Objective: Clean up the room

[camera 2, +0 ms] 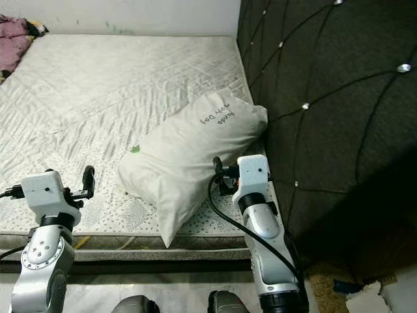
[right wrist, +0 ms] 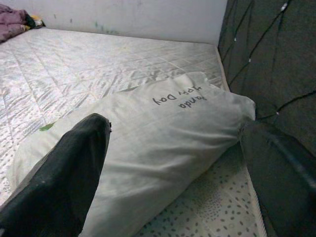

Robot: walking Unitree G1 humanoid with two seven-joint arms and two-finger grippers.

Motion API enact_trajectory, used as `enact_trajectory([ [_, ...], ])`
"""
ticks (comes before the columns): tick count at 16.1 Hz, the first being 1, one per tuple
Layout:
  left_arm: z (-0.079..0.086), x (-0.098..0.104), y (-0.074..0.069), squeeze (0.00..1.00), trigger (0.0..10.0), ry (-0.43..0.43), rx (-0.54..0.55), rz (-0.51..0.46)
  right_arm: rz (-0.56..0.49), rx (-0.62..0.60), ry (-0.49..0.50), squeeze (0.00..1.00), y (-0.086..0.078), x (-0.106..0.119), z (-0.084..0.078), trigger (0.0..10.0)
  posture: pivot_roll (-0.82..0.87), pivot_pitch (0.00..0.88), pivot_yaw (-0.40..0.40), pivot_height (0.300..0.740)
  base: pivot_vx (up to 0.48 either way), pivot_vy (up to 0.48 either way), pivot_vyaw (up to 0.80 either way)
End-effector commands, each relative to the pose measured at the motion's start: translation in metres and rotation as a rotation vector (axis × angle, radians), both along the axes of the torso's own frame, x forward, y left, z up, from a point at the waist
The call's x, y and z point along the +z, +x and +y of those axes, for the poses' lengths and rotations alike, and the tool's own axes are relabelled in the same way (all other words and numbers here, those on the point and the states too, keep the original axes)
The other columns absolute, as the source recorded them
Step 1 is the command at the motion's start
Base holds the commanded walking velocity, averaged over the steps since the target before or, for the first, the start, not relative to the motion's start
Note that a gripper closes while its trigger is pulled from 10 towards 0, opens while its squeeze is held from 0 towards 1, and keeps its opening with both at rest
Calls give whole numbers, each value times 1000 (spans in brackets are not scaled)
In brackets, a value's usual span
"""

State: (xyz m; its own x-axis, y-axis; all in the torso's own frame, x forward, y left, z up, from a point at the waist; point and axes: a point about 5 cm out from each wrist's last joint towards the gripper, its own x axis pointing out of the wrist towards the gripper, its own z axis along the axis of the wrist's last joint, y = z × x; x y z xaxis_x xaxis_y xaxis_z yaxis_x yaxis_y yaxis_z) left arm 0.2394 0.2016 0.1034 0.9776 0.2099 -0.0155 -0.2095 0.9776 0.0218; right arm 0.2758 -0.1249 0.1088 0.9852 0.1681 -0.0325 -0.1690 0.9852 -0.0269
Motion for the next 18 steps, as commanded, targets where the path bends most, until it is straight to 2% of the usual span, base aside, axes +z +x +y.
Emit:
enact_trajectory([
  [1,1,4,-1,0,10000,-2,12,-11,-4,4,4,0,2,2,0,10000,45,109,10,740,0,0,0],
  [7,0,3,-2,0,10000,-12,12,-5,-2,24,1,0,1,3,1,10000,44,123,8,736,0,0,0],
  [15,-1,2,-3,0,10000,-22,11,5,7,38,2,0,-1,2,0,10000,43,132,1,621,0,0,0],
  [18,-2,2,-3,0,10000,-24,13,5,14,52,-1,0,-1,2,1,10000,43,133,-1,606,0,0,0],
])
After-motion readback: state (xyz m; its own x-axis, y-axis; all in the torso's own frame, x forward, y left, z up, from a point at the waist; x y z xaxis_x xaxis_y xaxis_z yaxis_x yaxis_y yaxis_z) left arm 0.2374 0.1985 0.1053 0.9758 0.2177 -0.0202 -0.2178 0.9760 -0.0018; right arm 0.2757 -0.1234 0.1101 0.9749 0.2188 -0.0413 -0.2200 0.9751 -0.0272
